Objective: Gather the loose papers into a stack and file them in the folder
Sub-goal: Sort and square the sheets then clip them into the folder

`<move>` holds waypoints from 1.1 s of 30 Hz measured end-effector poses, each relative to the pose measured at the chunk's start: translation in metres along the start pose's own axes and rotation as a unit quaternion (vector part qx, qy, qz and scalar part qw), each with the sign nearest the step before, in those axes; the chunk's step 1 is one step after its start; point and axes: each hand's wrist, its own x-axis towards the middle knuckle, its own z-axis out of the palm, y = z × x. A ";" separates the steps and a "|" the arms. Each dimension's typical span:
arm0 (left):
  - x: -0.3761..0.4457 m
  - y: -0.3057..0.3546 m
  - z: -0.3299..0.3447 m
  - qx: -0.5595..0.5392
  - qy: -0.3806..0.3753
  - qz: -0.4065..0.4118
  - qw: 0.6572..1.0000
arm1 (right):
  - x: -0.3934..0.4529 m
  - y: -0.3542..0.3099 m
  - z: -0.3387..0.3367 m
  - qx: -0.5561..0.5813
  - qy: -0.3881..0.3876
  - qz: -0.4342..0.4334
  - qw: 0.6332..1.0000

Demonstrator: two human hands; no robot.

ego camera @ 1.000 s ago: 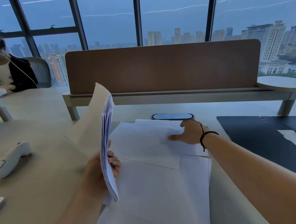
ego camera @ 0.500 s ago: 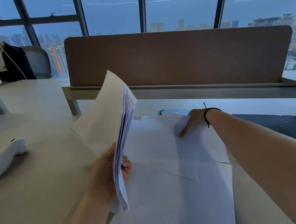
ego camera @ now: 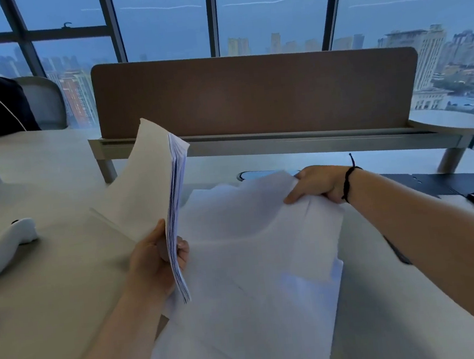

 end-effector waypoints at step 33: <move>0.002 -0.006 -0.008 0.010 0.034 -0.011 0.999 | -0.136 0.108 0.117 0.488 0.115 -0.038 0.864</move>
